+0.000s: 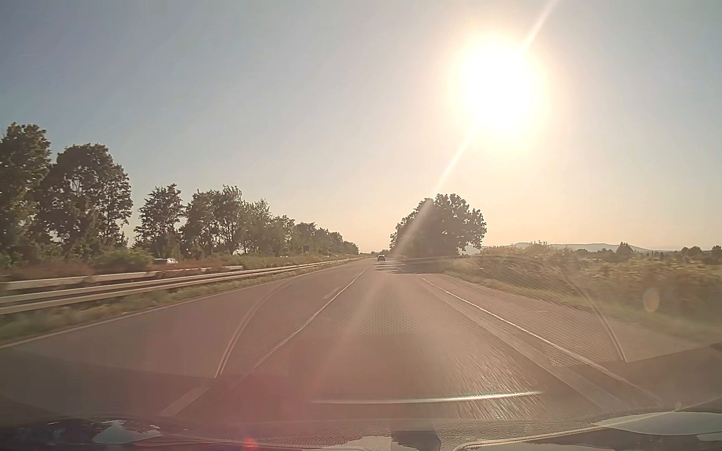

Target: Follow the waypoints while adhering to traffic rules and regulations

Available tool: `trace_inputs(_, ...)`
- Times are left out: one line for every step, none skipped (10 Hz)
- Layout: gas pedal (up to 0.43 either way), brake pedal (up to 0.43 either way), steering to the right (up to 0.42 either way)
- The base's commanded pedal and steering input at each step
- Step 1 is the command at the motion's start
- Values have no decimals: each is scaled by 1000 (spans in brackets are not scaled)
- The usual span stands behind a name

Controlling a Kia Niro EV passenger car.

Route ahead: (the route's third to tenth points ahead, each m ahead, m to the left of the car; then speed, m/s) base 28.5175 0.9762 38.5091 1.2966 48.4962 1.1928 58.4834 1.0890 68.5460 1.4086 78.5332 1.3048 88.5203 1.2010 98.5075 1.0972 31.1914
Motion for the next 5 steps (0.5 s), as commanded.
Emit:
trace_inputs(197, 0, 2)
trace_inputs(197, 0, 2)
trace_inputs(197, 0, 2)
trace_inputs(209, 0, 2)
trace_inputs(209, 0, 1)
